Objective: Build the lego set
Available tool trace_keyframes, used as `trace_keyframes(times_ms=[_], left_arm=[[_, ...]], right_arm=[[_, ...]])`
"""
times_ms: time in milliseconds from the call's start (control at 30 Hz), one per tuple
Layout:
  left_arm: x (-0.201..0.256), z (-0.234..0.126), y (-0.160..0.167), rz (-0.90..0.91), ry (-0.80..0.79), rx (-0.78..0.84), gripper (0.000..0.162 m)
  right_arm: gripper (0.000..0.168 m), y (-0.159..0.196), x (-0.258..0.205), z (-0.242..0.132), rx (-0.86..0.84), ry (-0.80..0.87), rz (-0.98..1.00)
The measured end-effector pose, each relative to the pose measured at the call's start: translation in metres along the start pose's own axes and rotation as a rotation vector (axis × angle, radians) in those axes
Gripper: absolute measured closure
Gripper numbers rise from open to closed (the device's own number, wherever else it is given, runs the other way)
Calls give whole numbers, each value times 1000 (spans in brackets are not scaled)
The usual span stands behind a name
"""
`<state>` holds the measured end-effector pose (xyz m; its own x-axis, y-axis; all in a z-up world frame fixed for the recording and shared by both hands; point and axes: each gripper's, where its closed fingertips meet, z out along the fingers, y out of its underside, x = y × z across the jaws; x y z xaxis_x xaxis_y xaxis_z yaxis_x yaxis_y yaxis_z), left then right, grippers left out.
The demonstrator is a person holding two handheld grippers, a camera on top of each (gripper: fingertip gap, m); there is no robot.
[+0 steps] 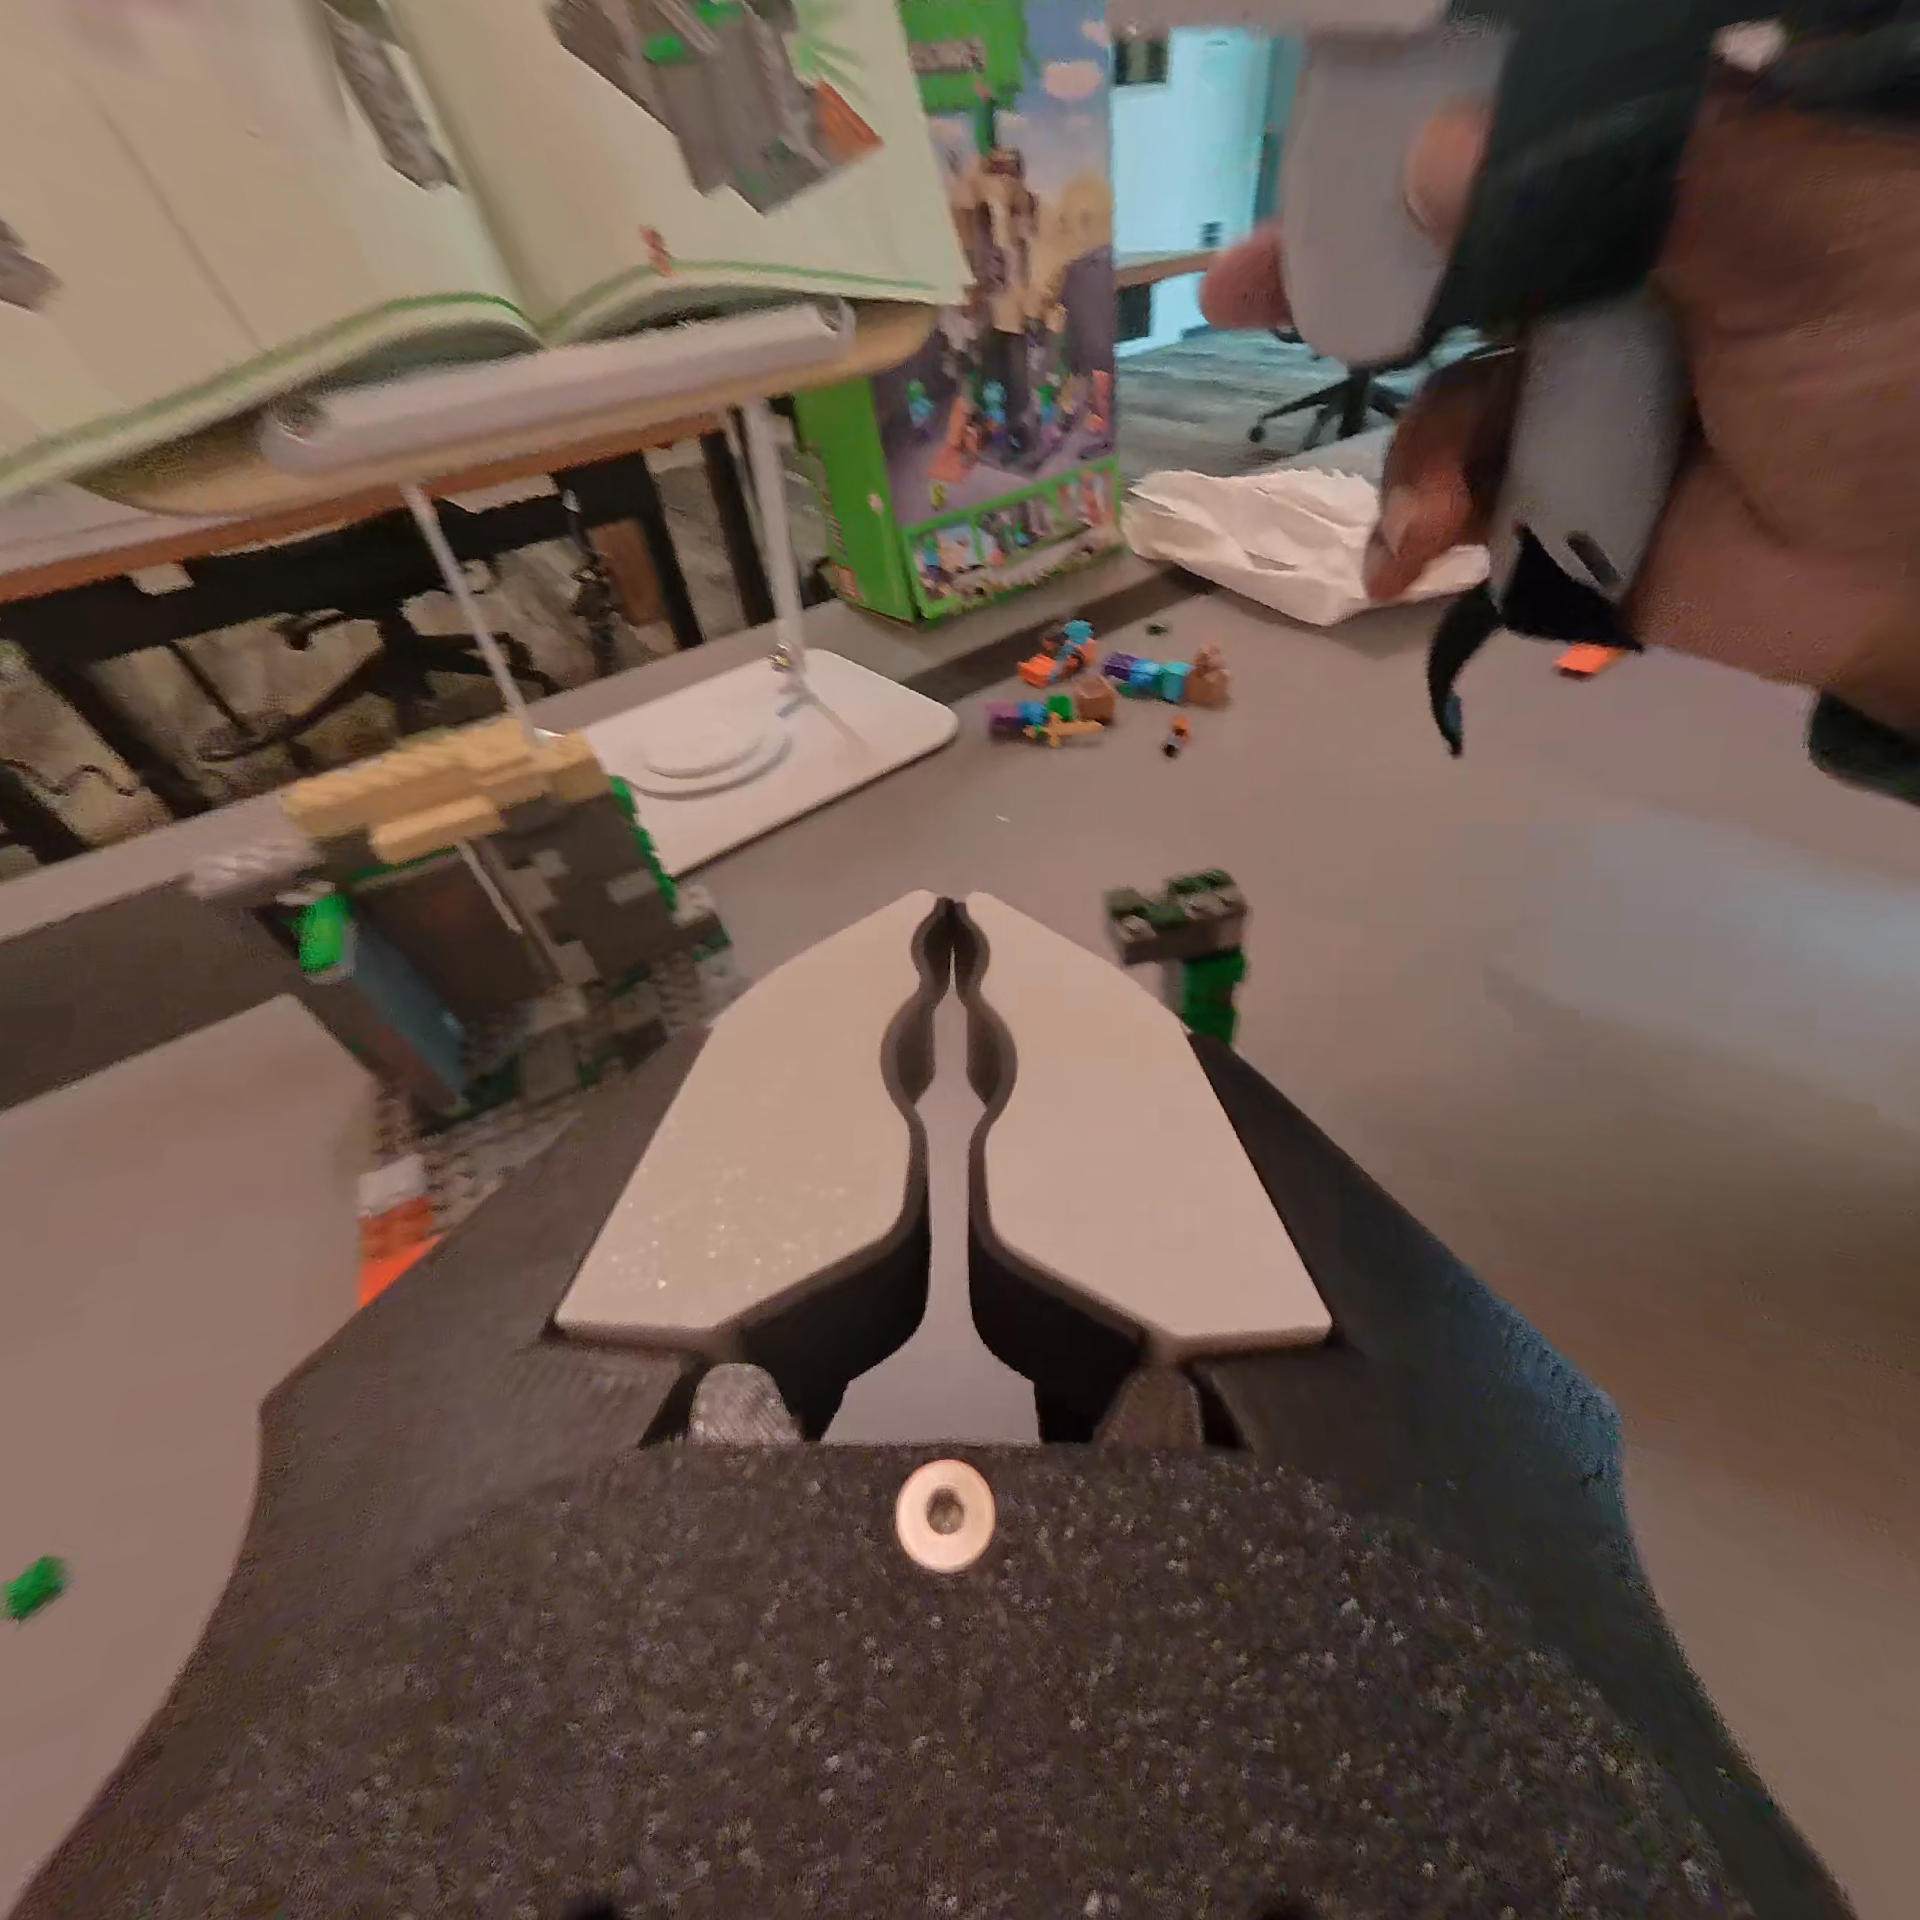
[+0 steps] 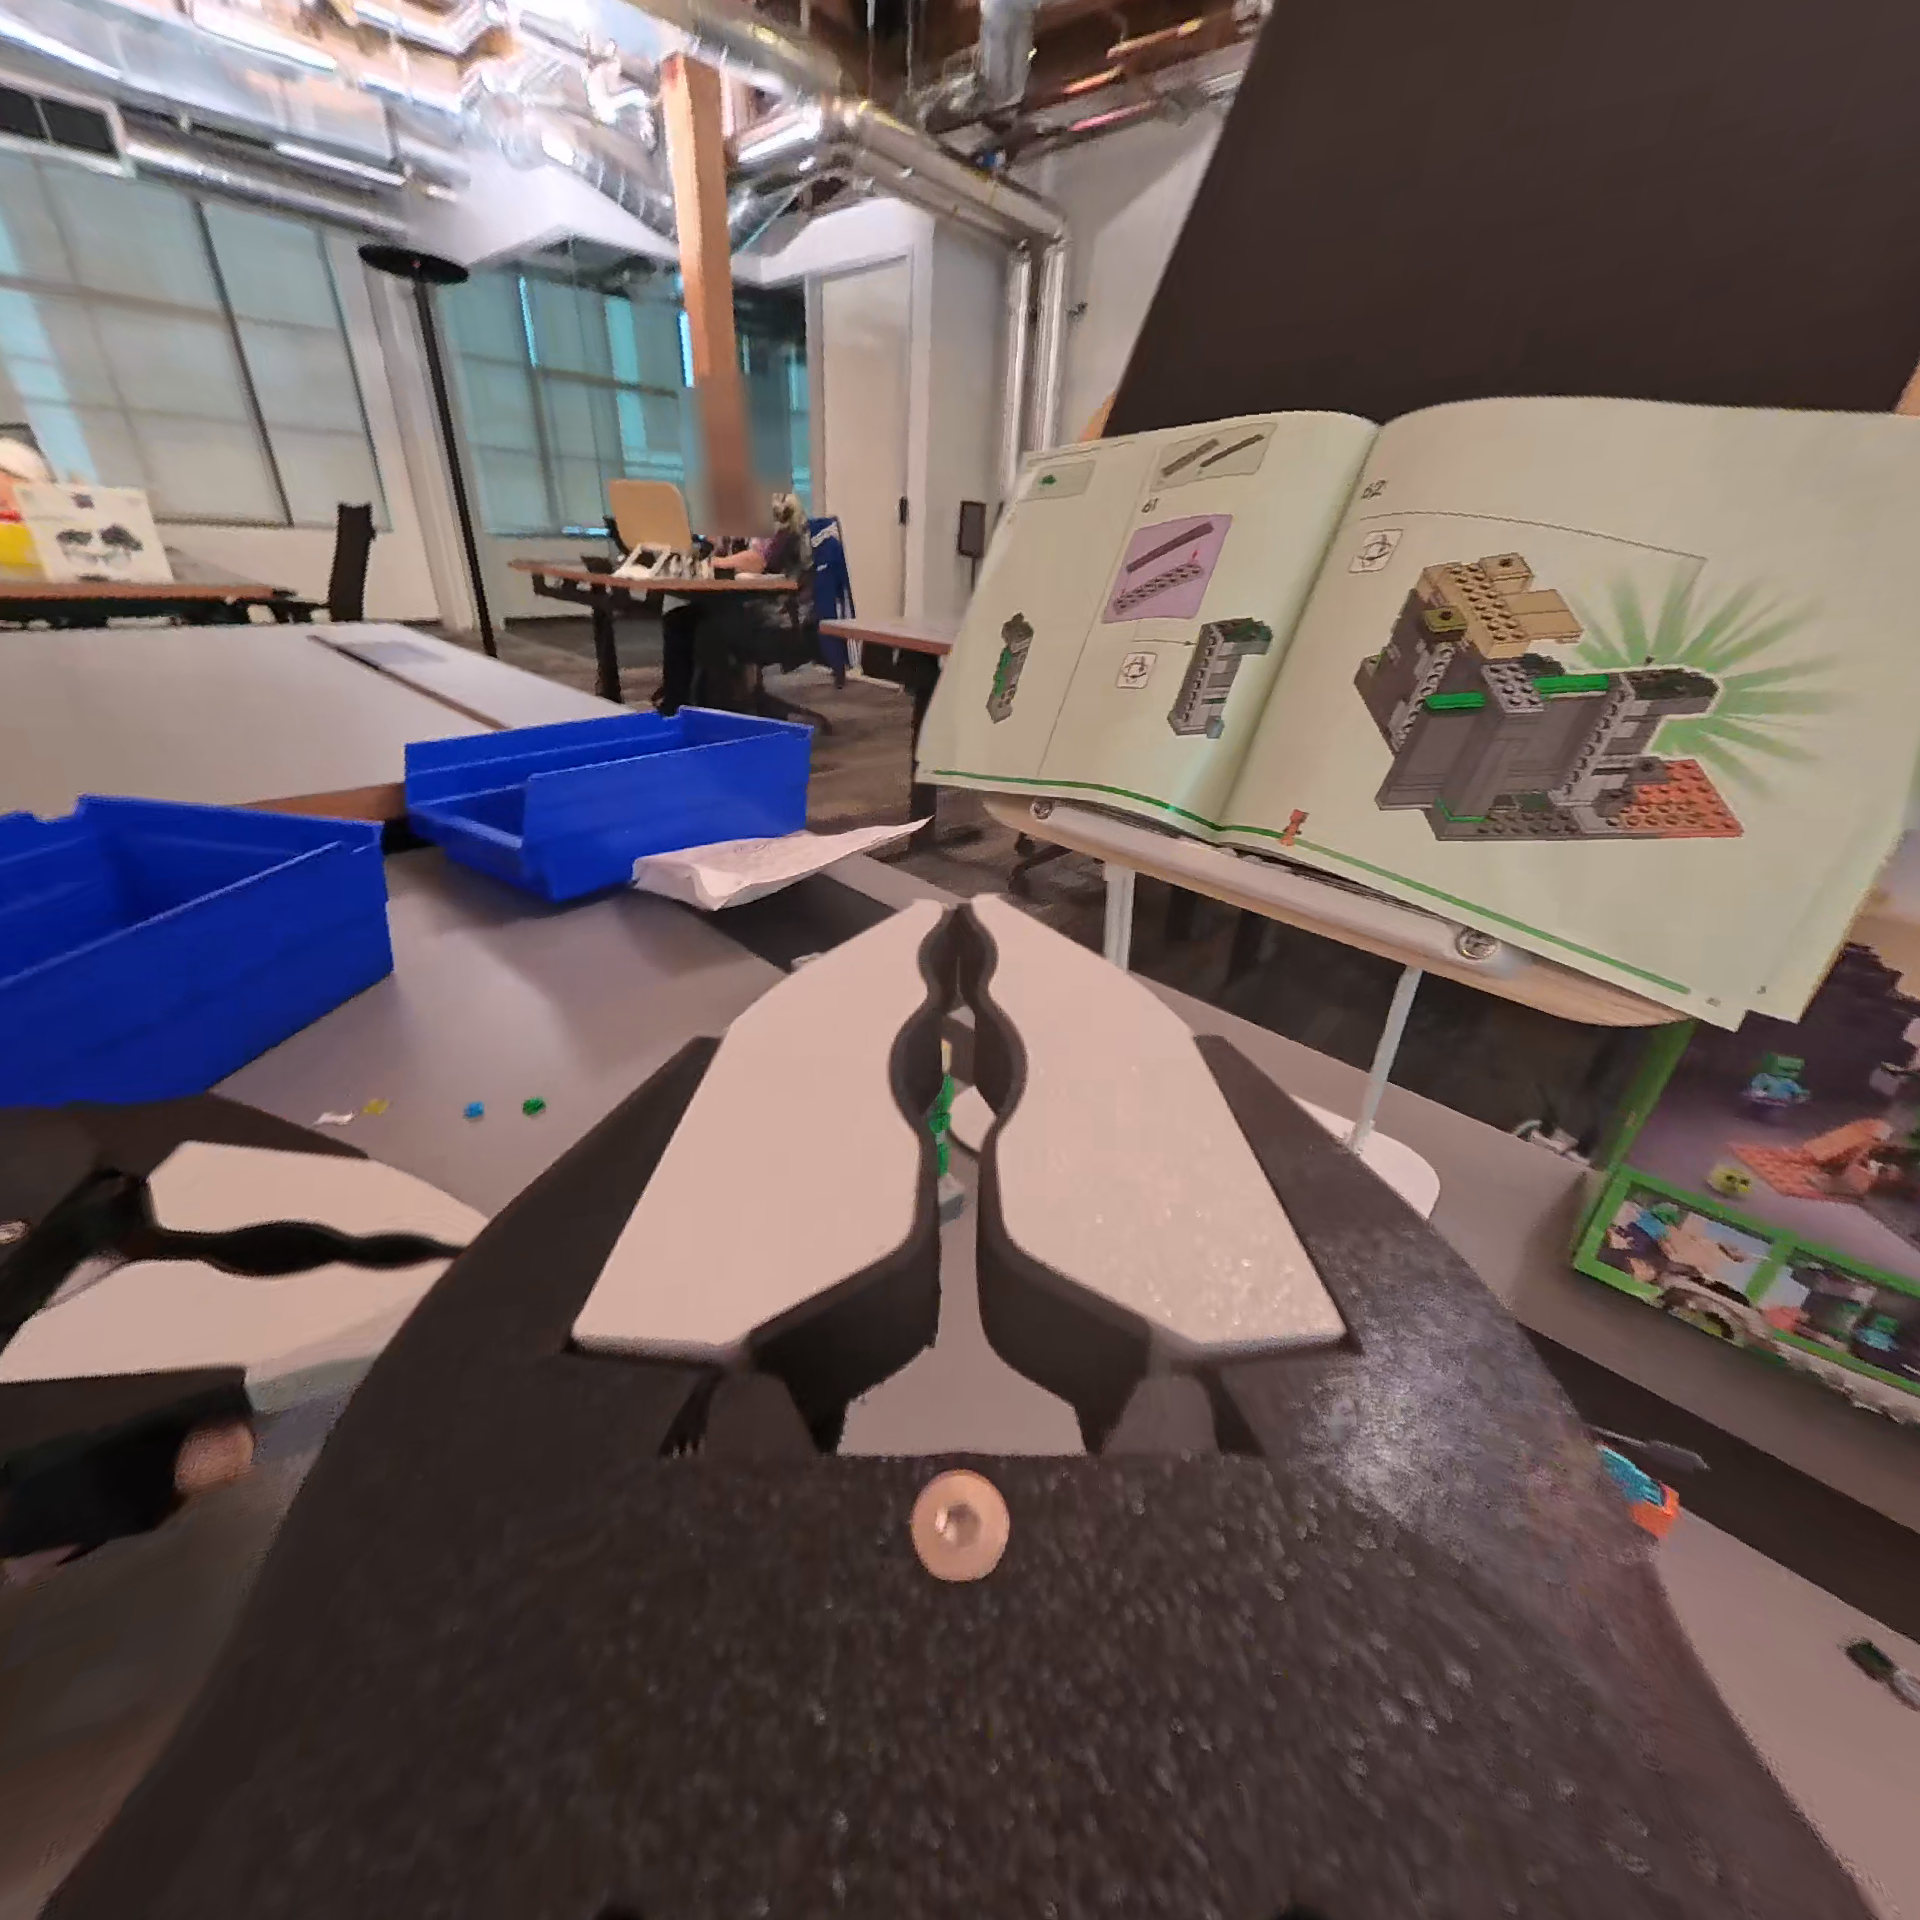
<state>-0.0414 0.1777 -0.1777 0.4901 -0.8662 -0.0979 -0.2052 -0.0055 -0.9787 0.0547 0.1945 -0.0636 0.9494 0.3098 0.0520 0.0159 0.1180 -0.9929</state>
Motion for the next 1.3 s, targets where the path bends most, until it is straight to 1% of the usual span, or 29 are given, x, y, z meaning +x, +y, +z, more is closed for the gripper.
trace_keyframes(times_ms=[67, 167, 233, 300, 367, 433, 500, 567, 667, 733, 933, 1100, 1300], left_arm=[[-15, 5, -10, 19, -35, 10, 162], [-35, 17, -30, 42, -80, 54, 162], [-48, 29, -45, 49, -117, 93, 162], [-60, 44, -58, 51, -157, 121, 162], [-72, 59, -70, 59, -204, 157, 162], [-83, 73, -74, 33, -245, 160, 162], [-94, 79, -72, -32, -279, 177, 162], [-101, 83, -61, -72, -287, 159, 162], [-110, 77, -45, -112, -309, 138, 162], [-114, 76, -33, -143, -303, 113, 162], [-117, 85, -18, -154, -284, 61, 162], [-108, 93, -9, -155, -249, 29, 162], [-106, 95, -9, -112, -264, 21, 162]], right_arm=[[168, 12, 3, 4, -4, 6, 2], [168, 37, 4, 6, -56, -6, -31], [168, 48, 1, 4, -49, -36, -45], [168, 55, -3, 2, -45, -66, -47], [168, 57, -1, 1, -39, -59, -42], [168, 59, 1, 1, -36, -54, -26], [168, 62, 6, 1, -31, -37, -3], [168, 64, 11, 0, -16, -27, 45], [168, 68, 20, 0, -25, -14, 147], [168, 74, 27, 1, -42, 10, 176], [168, 105, 57, -2, -179, 189, 66], [168, 119, 70, -6, -220, 230, 77], [168, 126, 73, -6, -239, 234, 92]])
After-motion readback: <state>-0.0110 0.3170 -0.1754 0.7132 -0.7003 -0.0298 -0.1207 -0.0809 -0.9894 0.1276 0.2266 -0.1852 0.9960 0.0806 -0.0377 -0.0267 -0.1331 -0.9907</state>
